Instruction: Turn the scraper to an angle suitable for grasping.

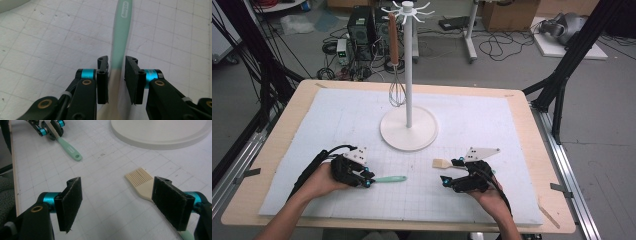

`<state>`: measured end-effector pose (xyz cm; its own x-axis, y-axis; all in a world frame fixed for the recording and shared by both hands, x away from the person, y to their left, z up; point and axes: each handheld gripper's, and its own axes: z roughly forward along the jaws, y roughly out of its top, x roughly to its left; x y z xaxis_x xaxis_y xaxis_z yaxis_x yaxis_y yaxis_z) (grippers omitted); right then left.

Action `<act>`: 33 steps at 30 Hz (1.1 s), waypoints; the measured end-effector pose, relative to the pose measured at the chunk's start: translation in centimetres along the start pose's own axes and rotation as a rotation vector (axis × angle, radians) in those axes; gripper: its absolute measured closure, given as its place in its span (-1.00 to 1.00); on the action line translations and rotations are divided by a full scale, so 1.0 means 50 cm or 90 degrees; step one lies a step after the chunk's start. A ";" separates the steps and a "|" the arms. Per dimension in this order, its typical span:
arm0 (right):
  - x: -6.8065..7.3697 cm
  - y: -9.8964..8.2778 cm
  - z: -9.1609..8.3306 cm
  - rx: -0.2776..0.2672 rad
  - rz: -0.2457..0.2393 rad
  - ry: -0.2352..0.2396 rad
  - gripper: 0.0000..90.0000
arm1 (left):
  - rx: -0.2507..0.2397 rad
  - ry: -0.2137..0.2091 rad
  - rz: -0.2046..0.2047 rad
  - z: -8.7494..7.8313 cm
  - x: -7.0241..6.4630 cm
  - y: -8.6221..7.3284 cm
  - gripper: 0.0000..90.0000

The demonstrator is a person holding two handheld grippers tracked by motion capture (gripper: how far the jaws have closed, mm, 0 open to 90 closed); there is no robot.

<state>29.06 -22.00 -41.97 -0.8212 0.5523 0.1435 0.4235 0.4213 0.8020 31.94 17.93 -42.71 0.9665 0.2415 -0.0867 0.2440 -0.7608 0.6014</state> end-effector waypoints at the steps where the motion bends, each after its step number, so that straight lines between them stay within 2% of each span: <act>1: 0.000 0.000 0.000 -0.001 -0.001 0.000 -0.48 | 0.002 0.001 0.000 0.000 0.000 0.000 0.61; 10: 0.001 0.001 0.005 0.003 -0.004 0.001 -0.48 | 0.012 0.022 0.017 0.001 -0.007 0.002 0.71; 12: 0.001 0.001 0.006 0.004 -0.005 0.000 -0.48 | 0.012 0.016 0.014 0.002 -0.007 0.003 0.74; 19: 0.003 0.001 0.008 0.003 -0.004 0.001 -0.48 | 0.021 0.024 0.019 0.003 -0.010 0.008 0.76; 25: 0.001 0.000 0.007 0.004 -0.002 0.001 -0.48 | 0.018 0.020 0.008 0.002 -0.005 0.008 0.78; 33: 0.002 0.000 0.008 0.007 -0.001 0.001 -0.48 | 0.018 0.023 0.007 0.000 -0.007 0.008 0.78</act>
<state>29.14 -21.67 -42.20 -0.8229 0.5499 0.1430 0.4257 0.4301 0.7961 31.70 17.53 -42.44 0.9656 0.2552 -0.0509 0.2366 -0.7795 0.5800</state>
